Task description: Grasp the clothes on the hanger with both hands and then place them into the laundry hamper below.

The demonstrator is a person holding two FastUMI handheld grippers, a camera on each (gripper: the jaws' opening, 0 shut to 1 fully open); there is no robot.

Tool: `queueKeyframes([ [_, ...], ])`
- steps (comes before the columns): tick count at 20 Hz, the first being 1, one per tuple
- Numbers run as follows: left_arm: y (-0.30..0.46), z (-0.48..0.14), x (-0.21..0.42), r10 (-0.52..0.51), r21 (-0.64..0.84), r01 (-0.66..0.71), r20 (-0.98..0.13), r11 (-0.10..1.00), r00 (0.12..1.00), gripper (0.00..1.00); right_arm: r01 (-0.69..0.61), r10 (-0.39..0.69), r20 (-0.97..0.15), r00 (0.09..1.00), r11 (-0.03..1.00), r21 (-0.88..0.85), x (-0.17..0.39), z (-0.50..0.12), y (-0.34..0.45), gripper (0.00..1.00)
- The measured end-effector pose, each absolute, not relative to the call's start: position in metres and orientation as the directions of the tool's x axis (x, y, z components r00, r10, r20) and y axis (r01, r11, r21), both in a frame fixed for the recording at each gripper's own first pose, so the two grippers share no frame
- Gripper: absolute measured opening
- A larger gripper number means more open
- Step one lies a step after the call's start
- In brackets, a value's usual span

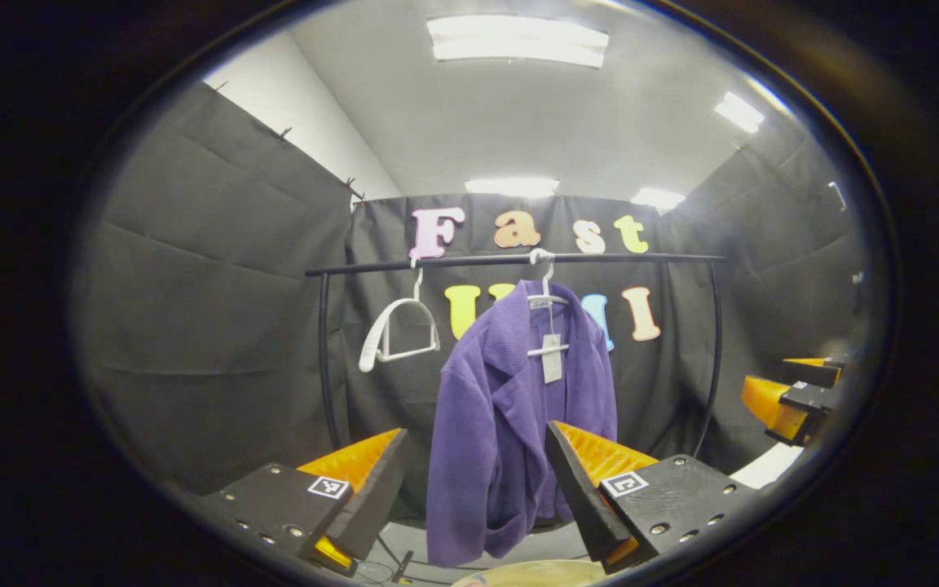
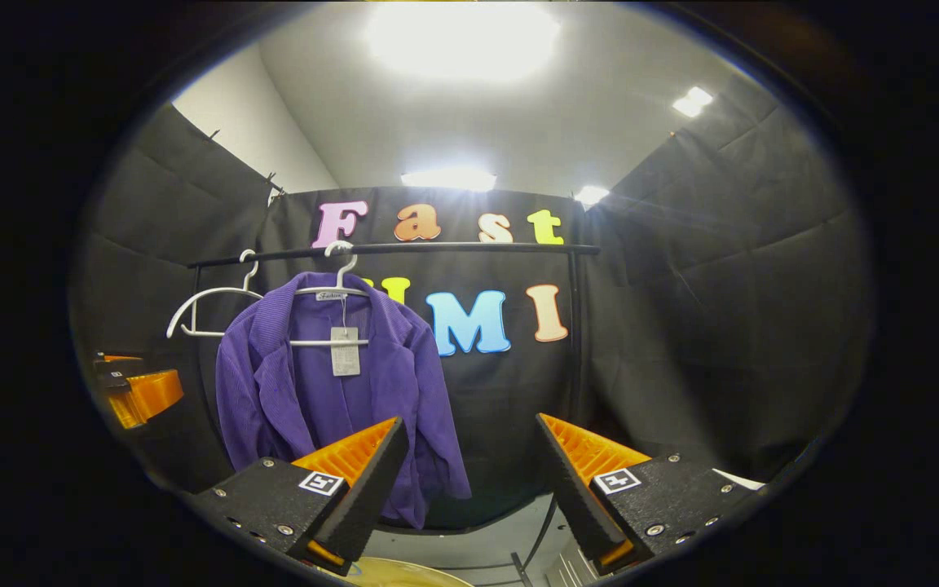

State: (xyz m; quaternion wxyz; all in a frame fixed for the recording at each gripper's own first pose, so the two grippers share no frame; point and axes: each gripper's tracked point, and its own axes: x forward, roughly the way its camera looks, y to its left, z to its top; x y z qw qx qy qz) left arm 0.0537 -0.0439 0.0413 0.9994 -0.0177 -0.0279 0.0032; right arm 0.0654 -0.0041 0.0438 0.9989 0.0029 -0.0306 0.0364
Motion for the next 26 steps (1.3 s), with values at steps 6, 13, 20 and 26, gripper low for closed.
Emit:
queueKeyframes([
  [6,-0.066,0.069,0.088,0.002,-0.031,0.001,0.095,1.000,0.995,1.00,-0.133,0.131,0.109,0.985,0.991,0.013,0.098,0.071,0.004,0.95],
  [13,-0.088,0.069,0.133,0.011,-0.061,-0.006,0.080,0.998,0.997,1.00,-0.222,0.217,0.110,0.970,0.974,0.039,0.143,0.079,0.024,0.95],
  [20,-0.097,0.055,0.184,0.040,-0.069,-0.036,0.053,0.997,0.998,0.95,-0.313,0.304,0.114,0.946,0.947,0.075,0.201,0.079,0.057,0.95],
  [26,-0.101,0.035,0.221,0.090,-0.047,-0.090,0.013,0.995,0.996,0.90,-0.384,0.374,0.109,0.921,0.918,0.100,0.240,0.076,0.085,0.94],
])
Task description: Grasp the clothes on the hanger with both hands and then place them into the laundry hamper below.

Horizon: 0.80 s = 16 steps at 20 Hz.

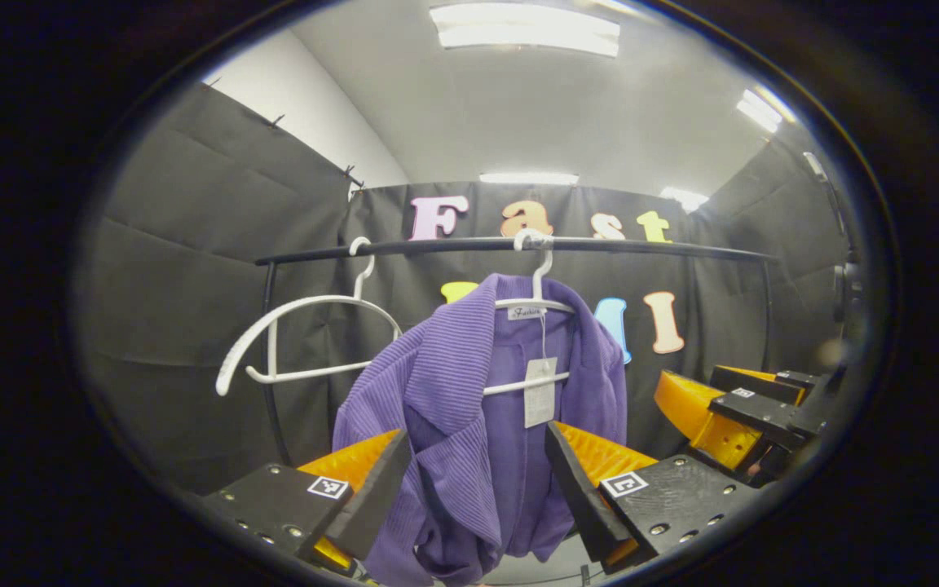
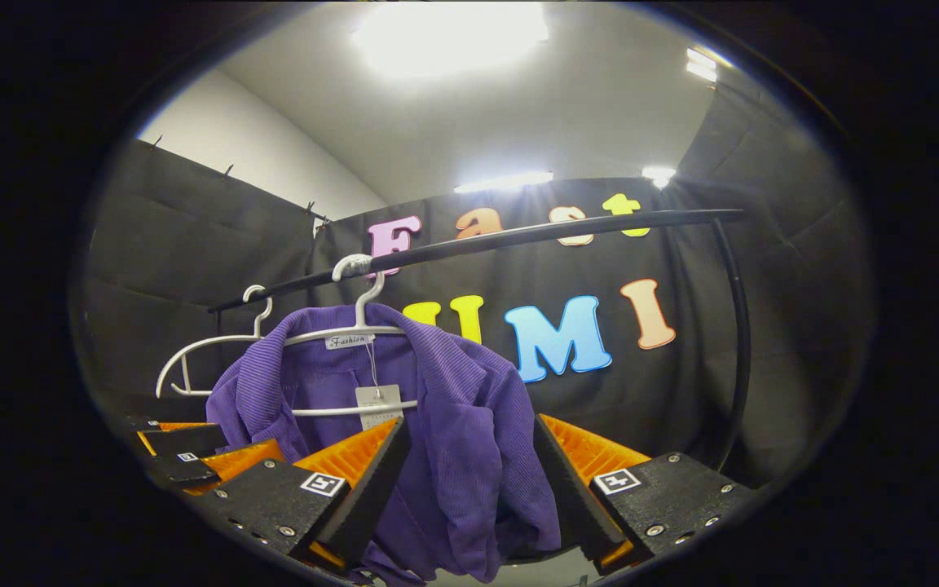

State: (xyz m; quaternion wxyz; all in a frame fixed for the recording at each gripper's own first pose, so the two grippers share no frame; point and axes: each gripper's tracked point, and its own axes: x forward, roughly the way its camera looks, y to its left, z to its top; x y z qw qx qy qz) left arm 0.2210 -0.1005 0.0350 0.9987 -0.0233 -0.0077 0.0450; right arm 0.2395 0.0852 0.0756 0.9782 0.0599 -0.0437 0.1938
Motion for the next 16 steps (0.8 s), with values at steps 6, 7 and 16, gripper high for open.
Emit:
queueKeyframes([
  [6,-0.095,0.011,0.252,0.151,0.006,-0.151,-0.038,0.988,0.988,1.00,-0.455,0.451,0.069,0.890,0.888,0.067,0.276,0.057,0.117,0.94],
  [7,-0.093,0.008,0.256,0.160,0.013,-0.160,-0.044,0.987,0.986,1.00,-0.458,0.455,0.061,0.888,0.887,0.062,0.282,0.054,0.120,0.94],
  [16,-0.084,-0.002,0.275,0.286,0.057,-0.284,-0.032,0.957,0.958,1.00,-0.472,0.480,-0.061,0.875,0.875,0.109,0.339,0.003,0.149,0.94],
])
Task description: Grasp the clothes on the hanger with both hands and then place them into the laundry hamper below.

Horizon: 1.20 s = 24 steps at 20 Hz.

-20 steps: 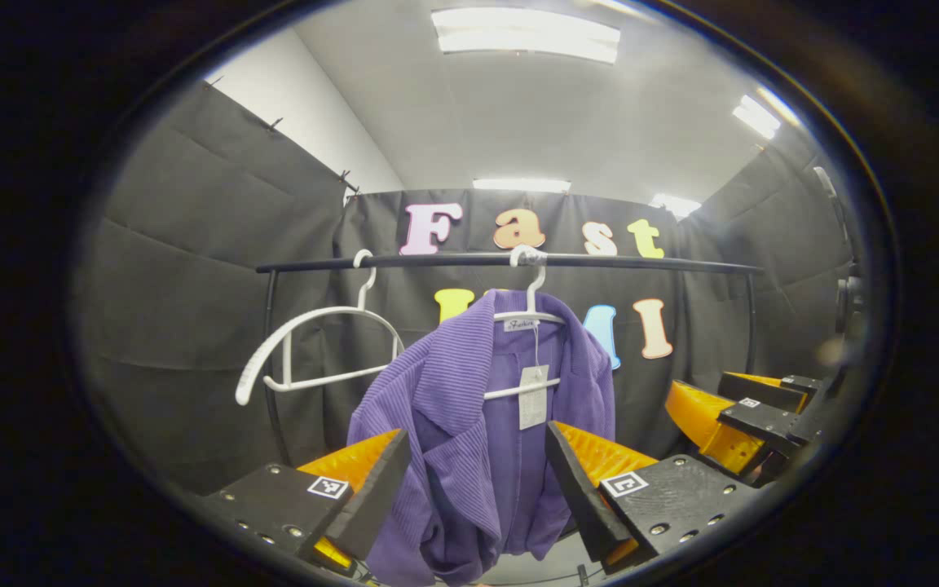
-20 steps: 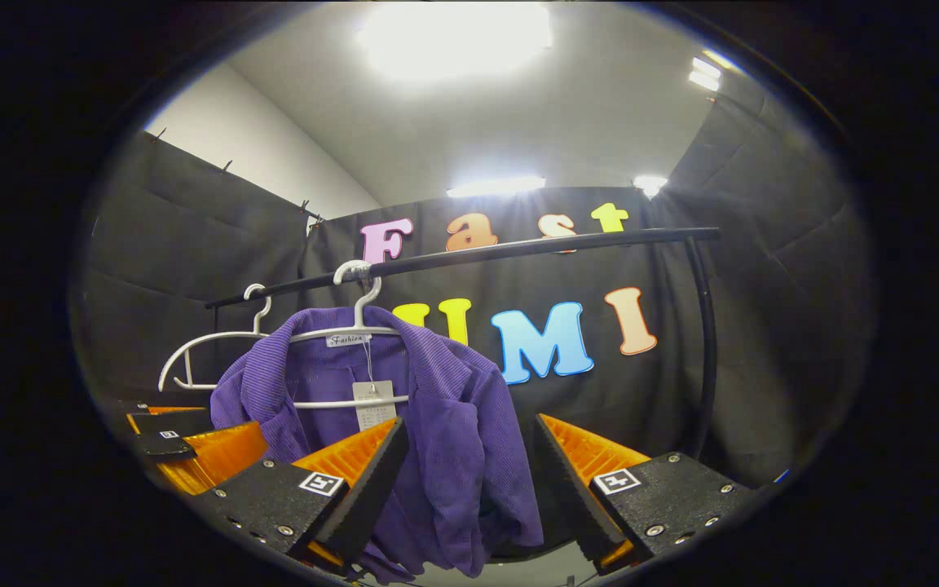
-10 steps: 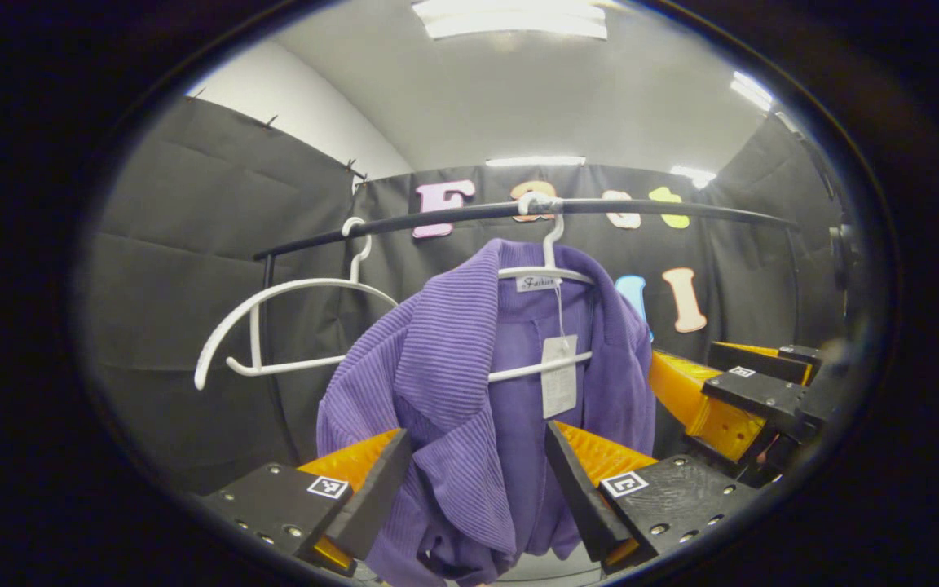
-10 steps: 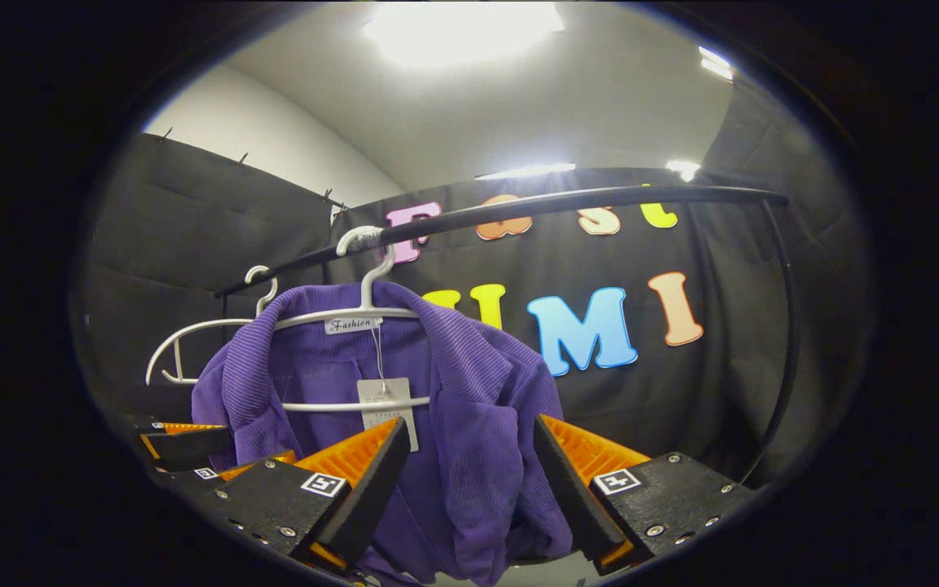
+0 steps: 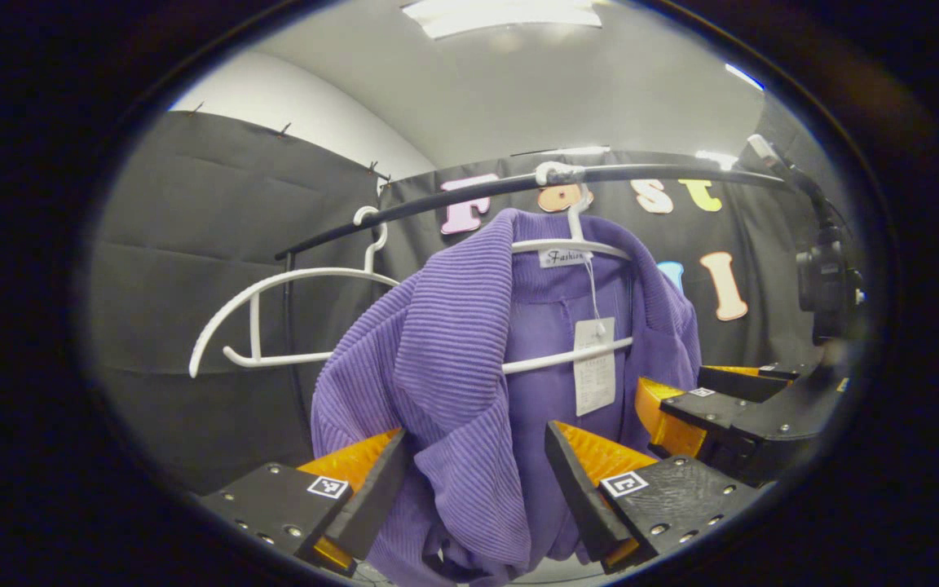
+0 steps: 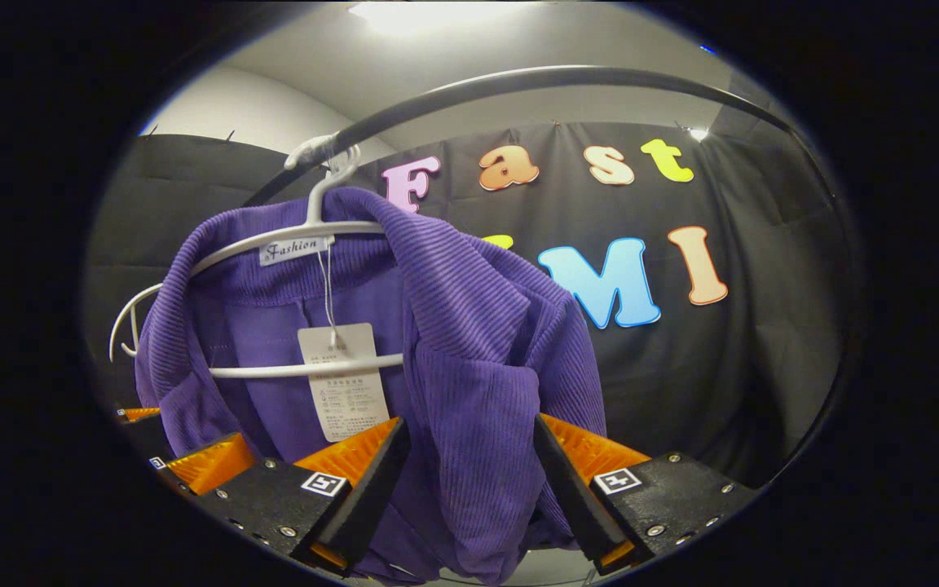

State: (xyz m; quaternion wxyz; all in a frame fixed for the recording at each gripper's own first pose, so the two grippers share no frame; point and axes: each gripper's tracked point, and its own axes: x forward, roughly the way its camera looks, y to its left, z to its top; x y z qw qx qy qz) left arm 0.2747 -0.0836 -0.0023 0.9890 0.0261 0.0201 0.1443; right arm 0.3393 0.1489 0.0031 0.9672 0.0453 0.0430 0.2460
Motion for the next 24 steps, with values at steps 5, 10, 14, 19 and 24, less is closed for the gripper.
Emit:
queueKeyframes([
  [5,-0.082,-0.010,0.277,0.299,0.053,-0.296,-0.042,0.954,0.953,0.77,-0.454,0.467,-0.092,0.879,0.881,0.132,0.350,-0.013,0.156,0.90],
  [10,-0.076,-0.016,0.277,0.318,0.057,-0.315,-0.061,0.947,0.946,0.64,-0.451,0.465,-0.103,0.879,0.882,0.135,0.360,-0.016,0.171,0.80],
  [14,-0.082,-0.017,0.280,0.265,0.059,-0.262,-0.069,0.963,0.962,0.50,-0.469,0.476,-0.062,0.877,0.878,0.100,0.355,-0.005,0.173,0.27],
  [19,-0.080,-0.017,0.280,0.243,0.088,-0.236,-0.070,0.968,0.968,0.05,-0.418,0.412,0.077,0.908,0.904,0.090,0.346,0.029,0.151,0.00],
  [24,-0.086,-0.007,0.273,0.184,0.111,-0.177,-0.051,0.978,0.982,0.06,-0.369,0.353,0.180,0.918,0.927,0.065,0.351,0.078,0.120,0.00],
])
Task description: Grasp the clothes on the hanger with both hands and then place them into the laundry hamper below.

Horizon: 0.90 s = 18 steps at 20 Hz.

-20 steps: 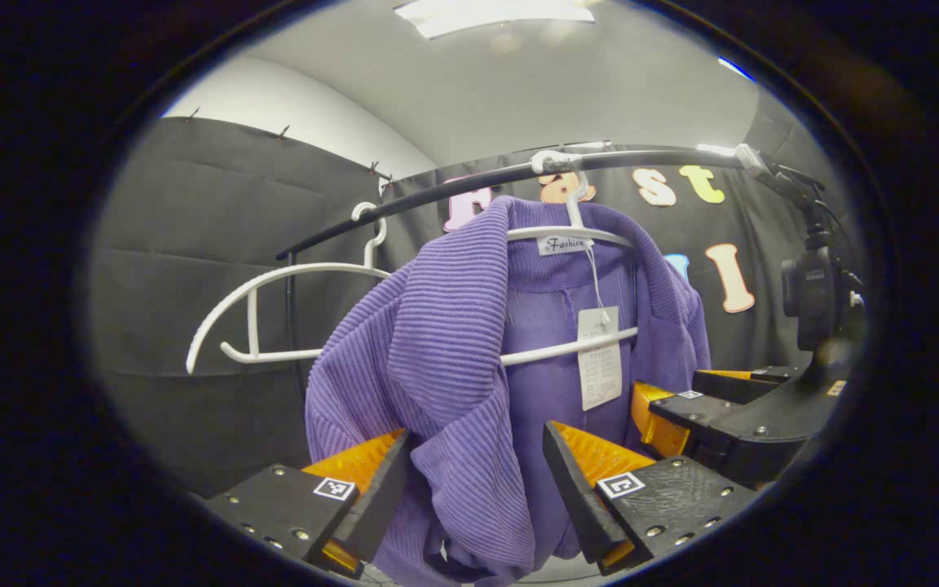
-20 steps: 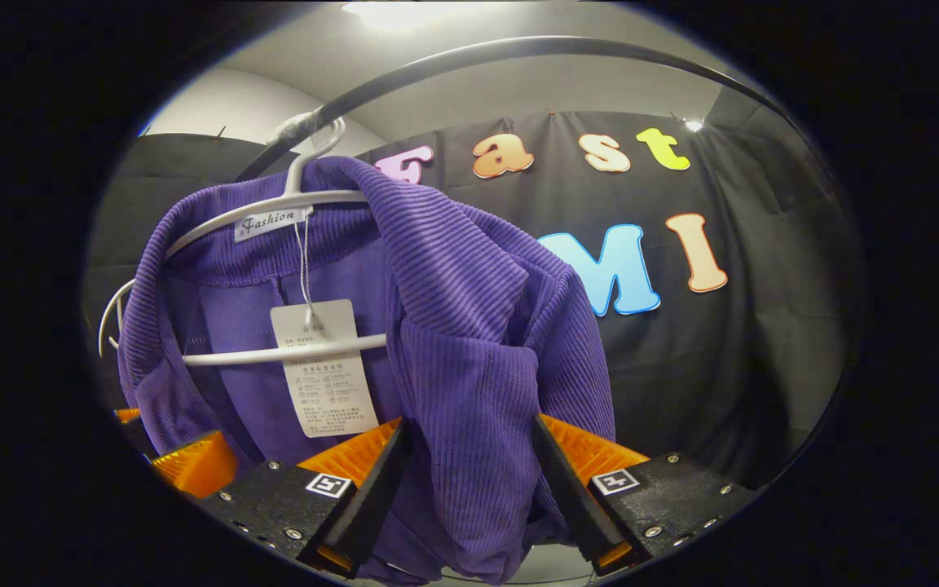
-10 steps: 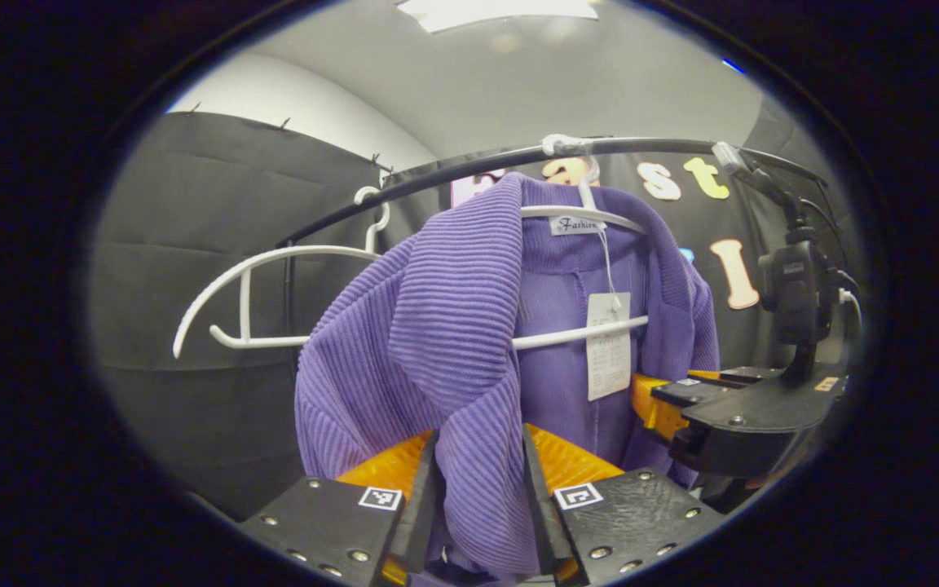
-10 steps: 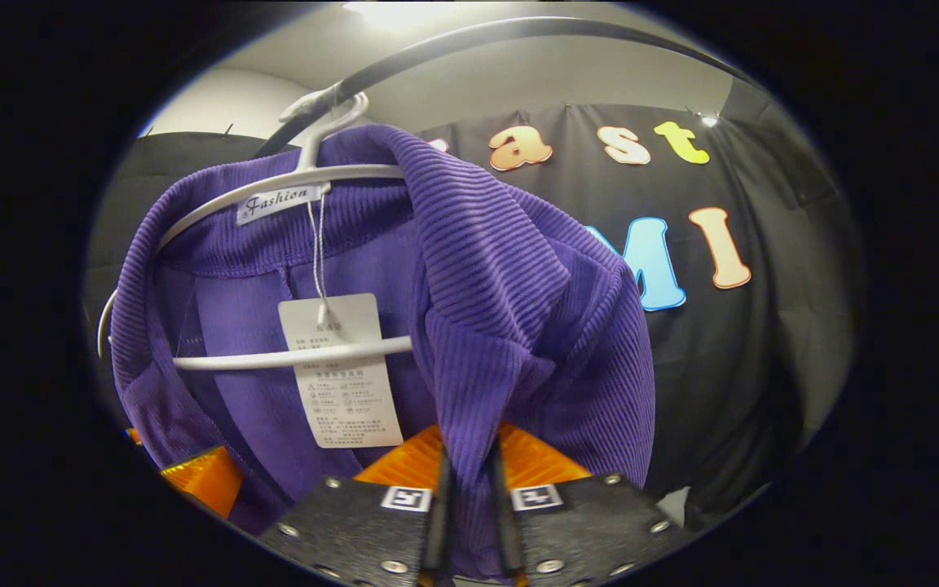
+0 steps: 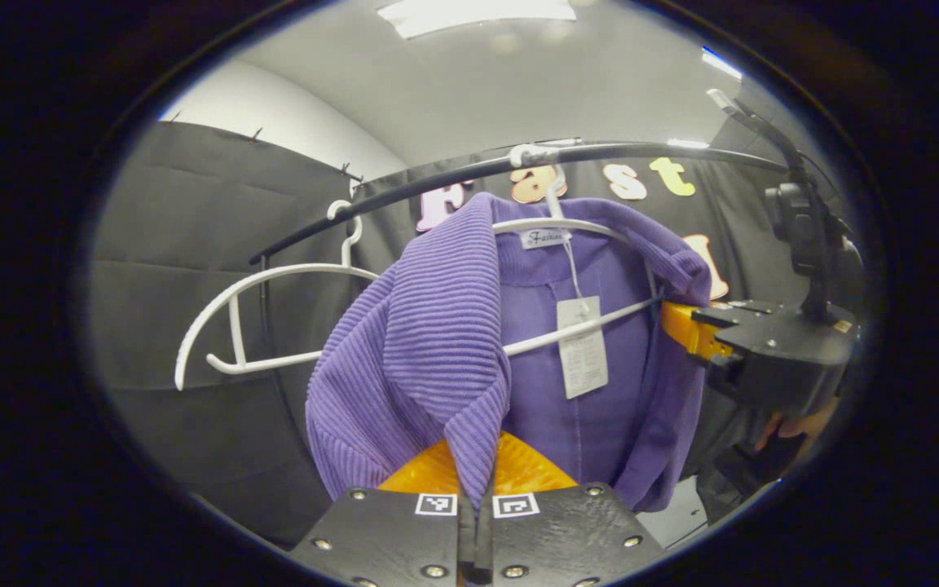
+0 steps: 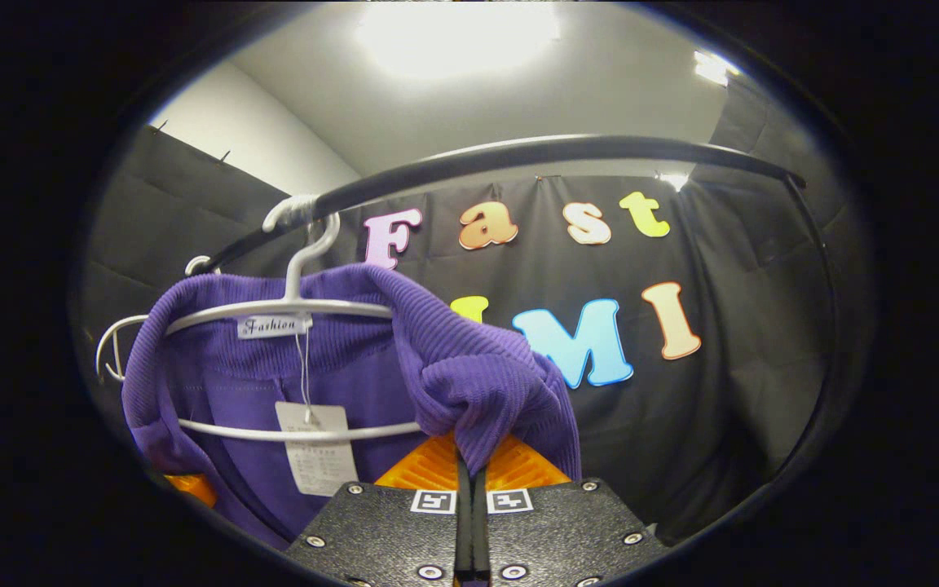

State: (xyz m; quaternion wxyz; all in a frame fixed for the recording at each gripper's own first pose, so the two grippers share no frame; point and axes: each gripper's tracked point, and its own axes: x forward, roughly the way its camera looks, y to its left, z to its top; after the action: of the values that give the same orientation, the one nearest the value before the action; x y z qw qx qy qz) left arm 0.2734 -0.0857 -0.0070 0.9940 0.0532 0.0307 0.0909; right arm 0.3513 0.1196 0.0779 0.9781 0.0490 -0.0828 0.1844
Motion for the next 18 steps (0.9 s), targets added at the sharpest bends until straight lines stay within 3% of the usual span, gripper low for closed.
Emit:
queueKeyframes([
  [2,-0.086,-0.004,0.265,0.175,0.106,-0.168,-0.060,0.980,0.983,0.01,-0.350,0.329,0.227,0.917,0.935,0.058,0.353,0.099,0.110,0.00],
  [7,-0.070,0.023,0.242,0.179,0.104,-0.173,-0.046,0.979,0.983,0.01,-0.322,0.301,0.281,0.911,0.946,0.031,0.363,0.130,0.099,0.00],
  [8,-0.064,0.028,0.237,0.183,0.100,-0.178,-0.043,0.979,0.982,0.05,-0.316,0.297,0.290,0.910,0.949,0.019,0.364,0.134,0.097,0.00],
  [9,-0.058,0.034,0.233,0.192,0.096,-0.188,-0.040,0.978,0.981,0.01,-0.310,0.294,0.299,0.908,0.951,0.006,0.367,0.138,0.093,0.00],
  [11,-0.044,0.047,0.225,0.215,0.090,-0.212,-0.028,0.973,0.976,0.05,-0.300,0.291,0.313,0.904,0.954,-0.020,0.374,0.144,0.090,0.00],
  [13,-0.028,0.061,0.218,0.239,0.091,-0.237,-0.006,0.967,0.971,0.05,-0.290,0.288,0.323,0.901,0.956,-0.046,0.378,0.148,0.088,0.00],
  [14,-0.020,0.068,0.214,0.252,0.092,-0.252,0.007,0.963,0.968,0.01,-0.284,0.287,0.326,0.901,0.957,-0.058,0.382,0.149,0.086,0.00],
  [15,-0.013,0.074,0.212,0.264,0.092,-0.265,0.018,0.960,0.964,0.05,-0.276,0.283,0.327,0.901,0.959,-0.068,0.386,0.150,0.084,0.00],
  [18,0.010,0.087,0.211,0.304,0.086,-0.307,0.041,0.948,0.952,0.05,-0.259,0.266,0.319,0.910,0.964,-0.066,0.402,0.149,0.075,0.00],
])
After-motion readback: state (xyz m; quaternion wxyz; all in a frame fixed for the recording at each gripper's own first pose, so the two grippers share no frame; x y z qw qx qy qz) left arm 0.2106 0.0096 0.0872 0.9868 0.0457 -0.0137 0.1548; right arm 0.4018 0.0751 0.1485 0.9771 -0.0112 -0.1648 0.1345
